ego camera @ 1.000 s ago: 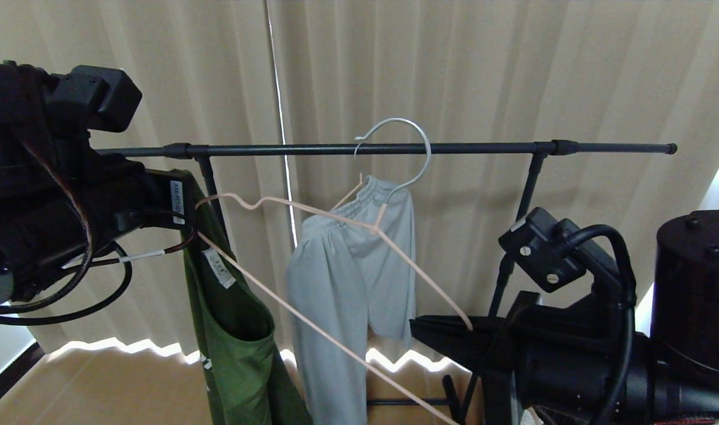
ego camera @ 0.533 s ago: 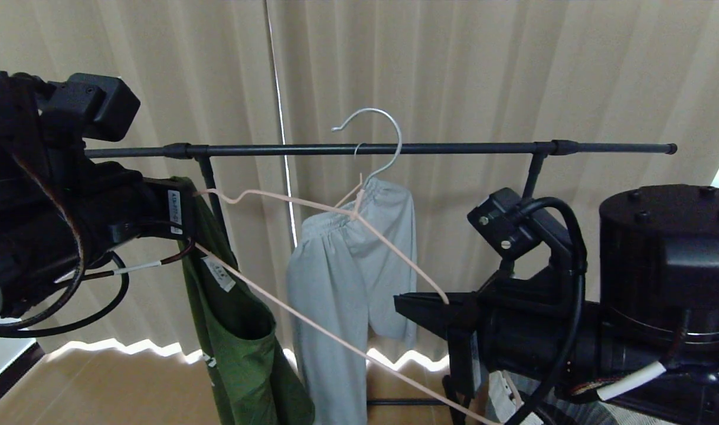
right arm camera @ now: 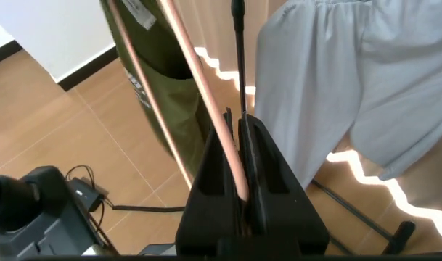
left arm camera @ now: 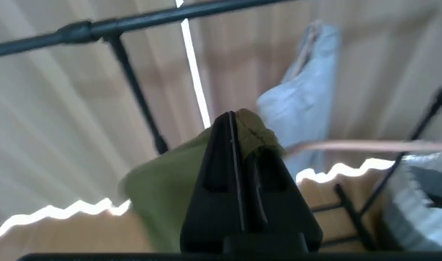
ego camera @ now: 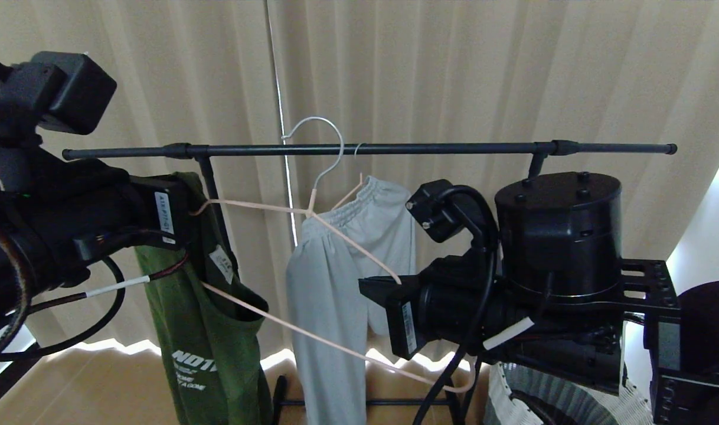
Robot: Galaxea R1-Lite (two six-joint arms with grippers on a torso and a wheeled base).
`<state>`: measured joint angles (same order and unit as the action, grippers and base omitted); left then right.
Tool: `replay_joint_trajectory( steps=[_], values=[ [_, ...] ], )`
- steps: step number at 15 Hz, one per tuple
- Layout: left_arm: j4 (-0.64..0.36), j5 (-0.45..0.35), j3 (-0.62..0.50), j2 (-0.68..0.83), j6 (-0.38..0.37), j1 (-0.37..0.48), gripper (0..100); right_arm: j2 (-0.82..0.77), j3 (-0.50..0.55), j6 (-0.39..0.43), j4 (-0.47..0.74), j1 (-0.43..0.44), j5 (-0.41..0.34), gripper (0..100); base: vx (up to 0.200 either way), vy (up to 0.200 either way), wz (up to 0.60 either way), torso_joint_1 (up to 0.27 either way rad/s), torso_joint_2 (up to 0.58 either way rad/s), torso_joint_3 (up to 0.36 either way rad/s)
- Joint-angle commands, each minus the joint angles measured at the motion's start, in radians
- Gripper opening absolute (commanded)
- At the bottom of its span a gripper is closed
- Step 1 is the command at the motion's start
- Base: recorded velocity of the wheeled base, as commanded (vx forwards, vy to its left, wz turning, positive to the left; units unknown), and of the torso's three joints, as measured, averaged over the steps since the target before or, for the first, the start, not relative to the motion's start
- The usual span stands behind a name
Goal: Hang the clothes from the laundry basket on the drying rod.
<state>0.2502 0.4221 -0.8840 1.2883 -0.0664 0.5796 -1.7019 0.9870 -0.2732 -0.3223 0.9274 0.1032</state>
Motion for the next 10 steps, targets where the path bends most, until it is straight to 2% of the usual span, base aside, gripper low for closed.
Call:
replay_joint_trajectory(
  steps=[1, 4, 7, 9, 10],
  values=[
    [0.001, -0.005, -0.001, -0.037, 0.0, 0.028, 0, -0.025, 0.005, 0.0, 0.0, 0.001, 0.01, 0, 0.0, 0.0, 0.0, 0.0, 0.0, 0.0],
    [0.001, -0.014, 0.0, -0.05, 0.04, 0.106, 0, -0.027, 0.016, -0.001, -0.004, -0.006, 0.041, 0, 0.0, 0.0, 0.0, 0.0, 0.0, 0.0],
    [0.003, -0.017, 0.0, -0.053, 0.039, 0.152, 0, -0.048, 0.041, -0.009, -0.001, -0.035, 0.046, 0, 0.0, 0.0, 0.0, 0.0, 0.0, 0.0],
    [0.004, -0.063, 0.01, -0.053, 0.039, 0.161, 0, -0.068, 0.071, -0.027, 0.0, -0.045, 0.047, 0, 0.0, 0.0, 0.0, 0.0, 0.0, 0.0],
    [0.009, -0.134, 0.028, -0.067, 0.04, 0.161, 0, -0.09, 0.099, -0.032, 0.0, -0.058, 0.047, 0, 0.0, 0.0, 0.0, 0.0, 0.0, 0.0]
  ],
)
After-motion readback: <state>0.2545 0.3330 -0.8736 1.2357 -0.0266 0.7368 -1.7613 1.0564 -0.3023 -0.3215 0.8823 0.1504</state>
